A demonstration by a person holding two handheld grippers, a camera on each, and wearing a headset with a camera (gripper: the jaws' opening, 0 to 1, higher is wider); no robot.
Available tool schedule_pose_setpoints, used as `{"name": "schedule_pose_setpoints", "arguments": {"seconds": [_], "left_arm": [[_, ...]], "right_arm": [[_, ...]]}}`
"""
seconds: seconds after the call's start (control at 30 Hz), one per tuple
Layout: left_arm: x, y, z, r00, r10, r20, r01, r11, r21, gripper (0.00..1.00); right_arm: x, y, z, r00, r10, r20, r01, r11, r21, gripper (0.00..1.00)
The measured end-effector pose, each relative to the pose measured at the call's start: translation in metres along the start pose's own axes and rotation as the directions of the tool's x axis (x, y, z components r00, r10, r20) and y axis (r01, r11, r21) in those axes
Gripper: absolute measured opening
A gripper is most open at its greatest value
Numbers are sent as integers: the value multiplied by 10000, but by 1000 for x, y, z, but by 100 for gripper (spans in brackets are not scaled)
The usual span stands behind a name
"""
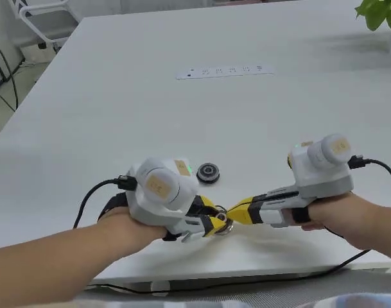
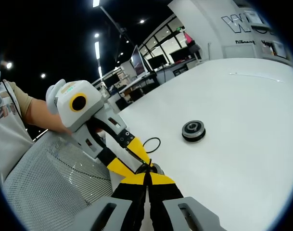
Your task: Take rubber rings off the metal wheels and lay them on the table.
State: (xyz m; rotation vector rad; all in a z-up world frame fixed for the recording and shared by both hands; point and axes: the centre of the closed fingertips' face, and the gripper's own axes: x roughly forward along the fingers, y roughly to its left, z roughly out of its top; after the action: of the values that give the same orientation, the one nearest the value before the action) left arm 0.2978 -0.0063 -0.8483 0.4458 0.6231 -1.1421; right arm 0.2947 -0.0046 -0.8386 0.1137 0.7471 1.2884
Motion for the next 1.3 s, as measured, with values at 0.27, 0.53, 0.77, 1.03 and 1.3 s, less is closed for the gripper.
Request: {"name": "schedule_pose_setpoints", "arguments": {"seconds": [0.27,0.53,0.77,1.03,1.3], "left_arm": [[-4,-5,0,9997,-158,-190,165,9992,372,21],[-17,-4,7,9999,-119,95,117,9997,233,27],[-31,-4,13,9993,55,374,-63,9997,219,33],[-51,6,16,9969,422,659,-434,9989,169,40],[-72,16,12,9927,809,896,-791,9966,-235,47]], "right_arm": [[0,2,-2,10000,-11,-91,10,9999,-149,0],[-3,3,4,9999,-70,127,71,9999,-112,0],[-6,5,9,9995,-78,305,82,9999,-133,0],[-8,9,18,9986,-36,535,42,9999,-102,0],[-7,14,29,9979,99,638,-88,9998,-174,0]]}}
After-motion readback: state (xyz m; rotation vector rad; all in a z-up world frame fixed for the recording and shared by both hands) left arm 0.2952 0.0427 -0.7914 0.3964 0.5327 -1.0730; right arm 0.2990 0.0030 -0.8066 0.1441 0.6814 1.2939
